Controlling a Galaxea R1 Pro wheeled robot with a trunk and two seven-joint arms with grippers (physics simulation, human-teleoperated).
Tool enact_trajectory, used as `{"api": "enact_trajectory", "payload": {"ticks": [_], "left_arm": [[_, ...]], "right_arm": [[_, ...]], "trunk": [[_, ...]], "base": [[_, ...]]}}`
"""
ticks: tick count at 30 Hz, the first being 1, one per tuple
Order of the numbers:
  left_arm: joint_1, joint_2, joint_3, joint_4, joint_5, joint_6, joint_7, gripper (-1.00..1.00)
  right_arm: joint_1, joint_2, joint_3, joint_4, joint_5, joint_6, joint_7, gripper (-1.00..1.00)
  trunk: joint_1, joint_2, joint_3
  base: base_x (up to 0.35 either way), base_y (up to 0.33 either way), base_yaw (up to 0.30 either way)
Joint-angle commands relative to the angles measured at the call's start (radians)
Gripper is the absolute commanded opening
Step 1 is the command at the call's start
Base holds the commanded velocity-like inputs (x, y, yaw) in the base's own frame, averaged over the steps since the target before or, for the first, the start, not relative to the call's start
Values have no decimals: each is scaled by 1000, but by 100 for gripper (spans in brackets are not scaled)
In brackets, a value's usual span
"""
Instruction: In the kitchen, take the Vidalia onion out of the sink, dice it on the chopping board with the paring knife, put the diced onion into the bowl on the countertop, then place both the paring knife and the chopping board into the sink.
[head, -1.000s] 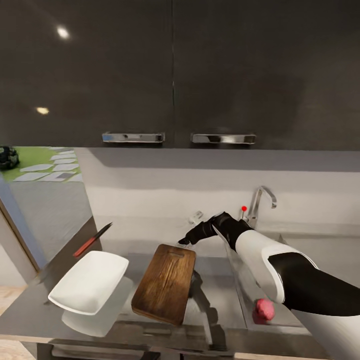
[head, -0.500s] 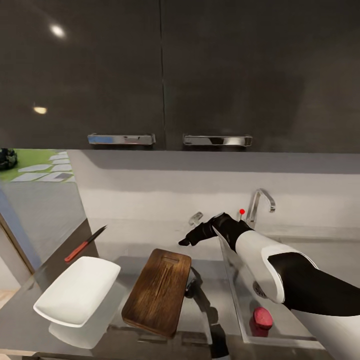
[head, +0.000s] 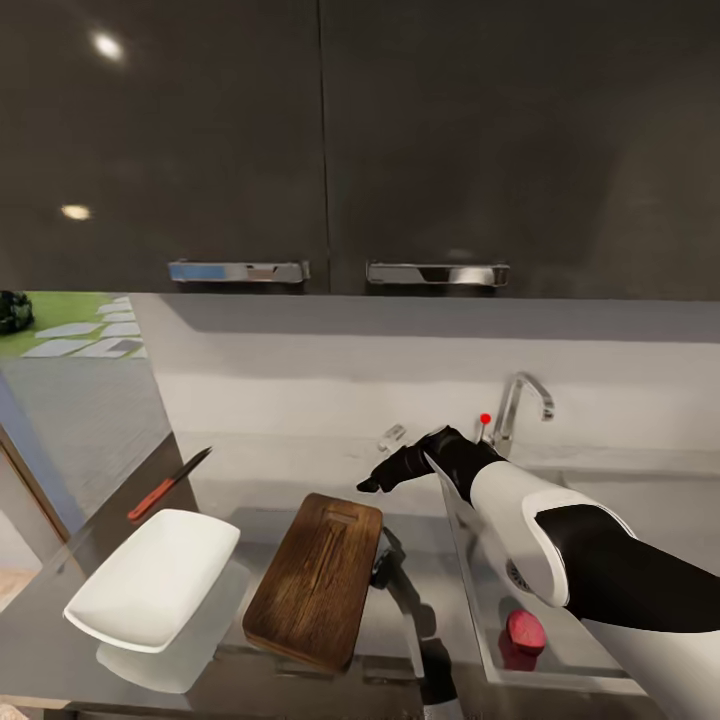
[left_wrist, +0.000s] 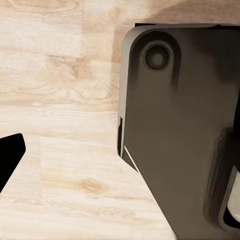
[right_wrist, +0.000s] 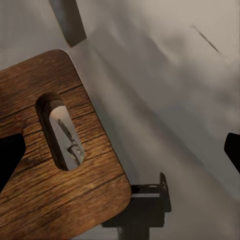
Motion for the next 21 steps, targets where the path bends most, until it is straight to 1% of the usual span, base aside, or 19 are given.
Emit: {"api": "enact_trajectory", "payload": {"ticks": [1, 7, 13, 15, 19, 20, 21], "left_arm": [[0, 0, 4, -1, 1, -2, 0, 100], [0, 0, 4, -1, 1, -2, -2, 100], [0, 0, 4, -1, 1, -2, -2, 100], [0, 0, 4, -1, 1, -2, -2, 100], [0, 0, 4, -1, 1, -2, -2, 100], [0, 0, 4, 0, 1, -2, -2, 100], [0, 0, 4, -1, 1, -2, -2, 100]], "right_arm": [[0, 0, 8, -2, -6, 7, 3, 100], [0, 2, 8, -1, -6, 7, 3, 100], [0, 4, 8, 1, -6, 7, 3, 100], [0, 4, 8, 1, 0, 7, 3, 100], [0, 11, 8, 1, 31, 7, 3, 100], [0, 13, 8, 2, 50, 7, 3, 100], [0, 14, 8, 3, 60, 7, 3, 100]], "trunk": [[0, -2, -3], [0, -2, -13], [0, -2, -22], [0, -2, -24], [0, -2, -25], [0, -2, -26], [0, -2, -26]], "base": [[58, 6, 0], [80, 74, 0], [20, 23, 0], [5, 6, 0], [2, 3, 0], [1, 1, 0], [0, 0, 0]]}}
